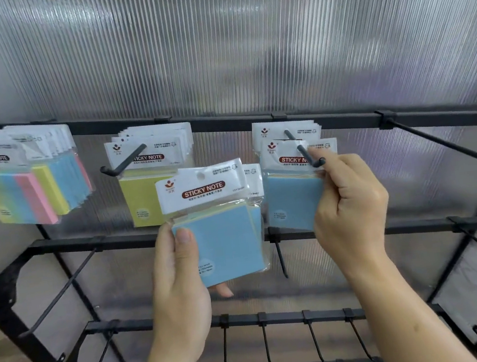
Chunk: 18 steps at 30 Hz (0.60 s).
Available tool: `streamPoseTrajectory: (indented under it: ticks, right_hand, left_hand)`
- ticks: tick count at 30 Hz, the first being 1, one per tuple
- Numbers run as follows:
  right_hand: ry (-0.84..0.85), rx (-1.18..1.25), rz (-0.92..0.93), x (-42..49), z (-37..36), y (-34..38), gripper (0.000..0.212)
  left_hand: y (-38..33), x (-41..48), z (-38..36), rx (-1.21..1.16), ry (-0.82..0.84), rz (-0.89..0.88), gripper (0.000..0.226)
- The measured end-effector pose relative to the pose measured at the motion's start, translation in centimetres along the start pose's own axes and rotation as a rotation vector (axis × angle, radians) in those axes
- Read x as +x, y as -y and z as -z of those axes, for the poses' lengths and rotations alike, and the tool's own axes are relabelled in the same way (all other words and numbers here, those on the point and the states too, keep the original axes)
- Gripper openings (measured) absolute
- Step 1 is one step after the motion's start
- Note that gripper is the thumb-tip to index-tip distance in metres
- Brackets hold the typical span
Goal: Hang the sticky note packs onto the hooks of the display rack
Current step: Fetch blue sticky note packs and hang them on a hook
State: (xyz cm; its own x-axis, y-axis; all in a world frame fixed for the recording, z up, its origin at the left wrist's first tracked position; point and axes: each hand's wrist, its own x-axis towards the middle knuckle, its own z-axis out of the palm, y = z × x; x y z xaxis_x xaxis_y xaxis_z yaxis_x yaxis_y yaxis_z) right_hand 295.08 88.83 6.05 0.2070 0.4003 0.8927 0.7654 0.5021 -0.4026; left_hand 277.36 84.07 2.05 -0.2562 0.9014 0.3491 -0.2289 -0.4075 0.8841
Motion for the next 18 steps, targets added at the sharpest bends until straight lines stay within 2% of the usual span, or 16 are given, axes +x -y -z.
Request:
streamPoseTrajectory:
  ticks: [5, 10, 14, 18]
  right_hand:
    - [0.08, -0.048, -0.011, 0.7, -1.4, -0.5, 0.045]
    - [0.138, -0.082, -0.06, 1.3, -2.1, -0.9, 0.034]
    - [0.221, -0.035, -0.167, 1.5, -2.0, -0.9, 0.031]
    - [0.097, -0.036, -0.141, 0.4, -0.8, 0.0, 0.027]
  left_hand:
    - [0.3, 0.0, 0.2, 0.024, 0.05, 0.017, 0.047]
    - [0.3, 0.2, 0.2, 0.039, 0.059, 0.011, 0.04]
    - [0.2, 0.3, 0.0, 0.033, 0.068, 0.015, 0.038]
    - [0.0, 0.3, -0.2, 0.02, 0.084, 0.016, 0.036]
